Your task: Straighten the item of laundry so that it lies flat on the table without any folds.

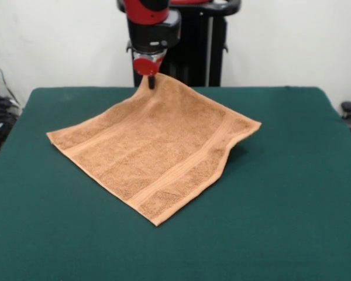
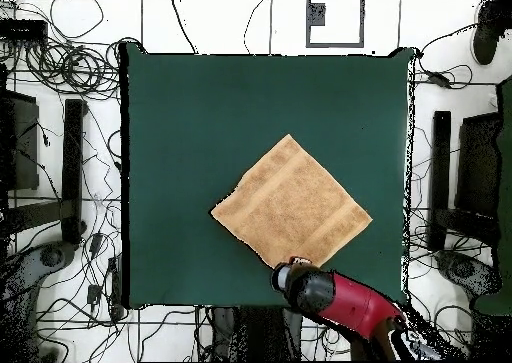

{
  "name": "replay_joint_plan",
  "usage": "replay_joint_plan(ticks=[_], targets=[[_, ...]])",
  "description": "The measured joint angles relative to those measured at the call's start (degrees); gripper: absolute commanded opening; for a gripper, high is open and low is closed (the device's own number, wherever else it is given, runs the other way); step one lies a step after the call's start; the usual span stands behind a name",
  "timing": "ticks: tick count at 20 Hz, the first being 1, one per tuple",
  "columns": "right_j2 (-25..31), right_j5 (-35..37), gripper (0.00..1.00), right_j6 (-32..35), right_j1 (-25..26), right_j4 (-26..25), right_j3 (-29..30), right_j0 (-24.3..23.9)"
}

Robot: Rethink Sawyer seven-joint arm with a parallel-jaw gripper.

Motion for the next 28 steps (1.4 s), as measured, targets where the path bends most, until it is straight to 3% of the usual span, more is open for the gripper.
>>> replay_joint_plan(ticks=[6,7,28], targets=[[0.03,-0.02,0.00,0.00,0.50,-1.50,-0.02,-0.56],[0.08,0.00,1.00,0.00,1.39,-1.89,0.00,-0.57],[0.35,-0.01,1.00,0.00,2.45,-3.70,-0.02,-0.08]])
